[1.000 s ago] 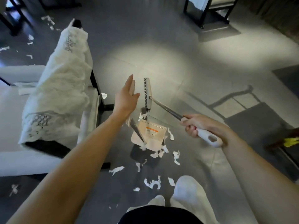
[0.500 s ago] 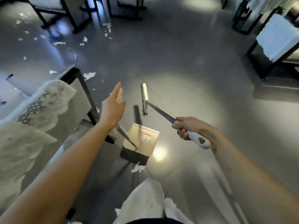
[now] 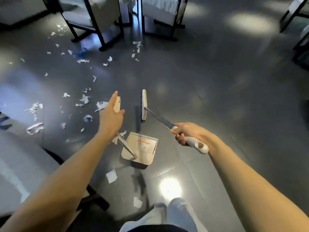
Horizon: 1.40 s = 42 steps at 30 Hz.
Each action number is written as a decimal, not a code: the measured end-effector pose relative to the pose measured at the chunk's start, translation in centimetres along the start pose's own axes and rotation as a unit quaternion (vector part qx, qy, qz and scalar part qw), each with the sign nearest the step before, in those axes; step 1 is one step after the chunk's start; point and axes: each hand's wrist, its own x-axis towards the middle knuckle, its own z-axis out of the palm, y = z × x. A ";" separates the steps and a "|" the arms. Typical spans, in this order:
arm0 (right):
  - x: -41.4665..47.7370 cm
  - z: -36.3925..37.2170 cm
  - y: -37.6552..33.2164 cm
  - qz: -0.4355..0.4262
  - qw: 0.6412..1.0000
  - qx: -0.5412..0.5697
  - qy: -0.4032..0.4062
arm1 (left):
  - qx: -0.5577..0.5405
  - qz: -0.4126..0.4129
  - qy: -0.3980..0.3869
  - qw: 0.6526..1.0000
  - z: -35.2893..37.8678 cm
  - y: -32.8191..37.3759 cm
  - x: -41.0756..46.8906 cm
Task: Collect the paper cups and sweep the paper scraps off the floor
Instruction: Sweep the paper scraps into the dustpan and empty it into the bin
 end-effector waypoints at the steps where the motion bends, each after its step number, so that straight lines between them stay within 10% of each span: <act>1: 1.9 -0.9 -2.7 0.001 1.000 0.008 -0.005 | -0.001 0.003 0.008 1.000 0.6 1.1 3.1; 27: 66.6 -18.2 -78.7 0.012 0.995 -0.091 -0.038 | -0.025 -0.060 0.125 0.990 24.9 12.8 92.4; 42: 100.0 -21.6 -113.6 0.056 0.976 -0.194 -0.079 | -0.003 -0.123 0.100 0.987 36.0 10.7 126.4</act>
